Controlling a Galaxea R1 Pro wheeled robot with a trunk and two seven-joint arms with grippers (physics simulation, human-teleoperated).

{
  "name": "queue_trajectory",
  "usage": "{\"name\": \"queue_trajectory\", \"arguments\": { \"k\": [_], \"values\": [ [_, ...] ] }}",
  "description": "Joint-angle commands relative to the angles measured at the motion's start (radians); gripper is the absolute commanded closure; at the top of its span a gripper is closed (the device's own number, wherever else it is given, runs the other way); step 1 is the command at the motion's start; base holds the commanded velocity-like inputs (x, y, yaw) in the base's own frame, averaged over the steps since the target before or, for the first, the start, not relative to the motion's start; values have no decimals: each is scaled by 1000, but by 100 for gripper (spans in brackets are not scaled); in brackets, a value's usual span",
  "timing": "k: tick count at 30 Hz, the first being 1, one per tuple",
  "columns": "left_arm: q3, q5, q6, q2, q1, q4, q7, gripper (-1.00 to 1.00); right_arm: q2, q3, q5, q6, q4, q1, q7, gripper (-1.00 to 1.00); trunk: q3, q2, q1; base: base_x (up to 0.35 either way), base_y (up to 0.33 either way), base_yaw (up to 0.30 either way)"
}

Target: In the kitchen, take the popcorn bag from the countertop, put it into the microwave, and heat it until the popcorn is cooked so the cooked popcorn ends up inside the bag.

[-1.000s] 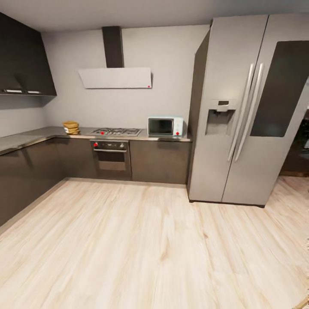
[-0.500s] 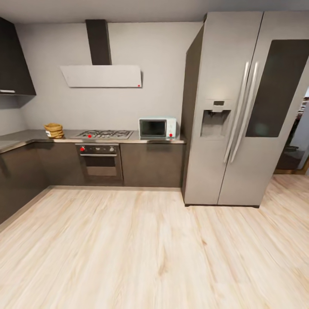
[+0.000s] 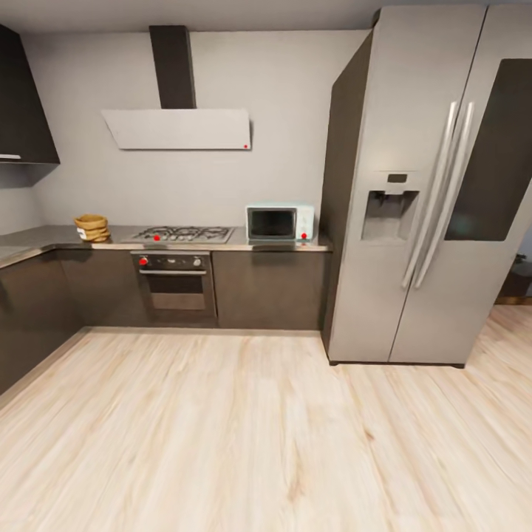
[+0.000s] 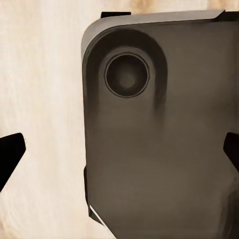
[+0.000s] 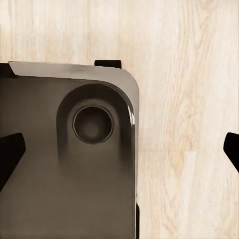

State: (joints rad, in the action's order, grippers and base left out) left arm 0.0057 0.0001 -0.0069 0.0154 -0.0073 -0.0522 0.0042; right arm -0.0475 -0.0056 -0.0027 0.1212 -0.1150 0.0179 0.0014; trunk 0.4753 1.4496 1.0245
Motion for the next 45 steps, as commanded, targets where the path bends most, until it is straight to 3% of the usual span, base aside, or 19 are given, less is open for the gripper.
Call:
{"name": "queue_trajectory", "arguments": {
  "k": [1, 15, 22, 45],
  "values": [
    [0, 0, -1, 0, 0, 0, 0, -100, 0, 0, 0, 2, -2, 1, 0, -100, 1, 0, 1, 278, 182, 0],
    [0, 0, -1, 0, 0, 0, 0, -100, 0, 0, 1, 2, -2, 1, 1, -100, 1, 0, 1, 278, 182, 0],
    [0, 0, -1, 0, 0, 0, 0, -100, 1, -1, 0, 94, -5, 1, 5, -100, 1, 0, 1, 278, 182, 0],
    [0, 0, -1, 0, 0, 0, 0, -100, 1, 1, 0, 99, -3, 1, 5, -100, 1, 0, 1, 309, 78, 0]
  ]
}}
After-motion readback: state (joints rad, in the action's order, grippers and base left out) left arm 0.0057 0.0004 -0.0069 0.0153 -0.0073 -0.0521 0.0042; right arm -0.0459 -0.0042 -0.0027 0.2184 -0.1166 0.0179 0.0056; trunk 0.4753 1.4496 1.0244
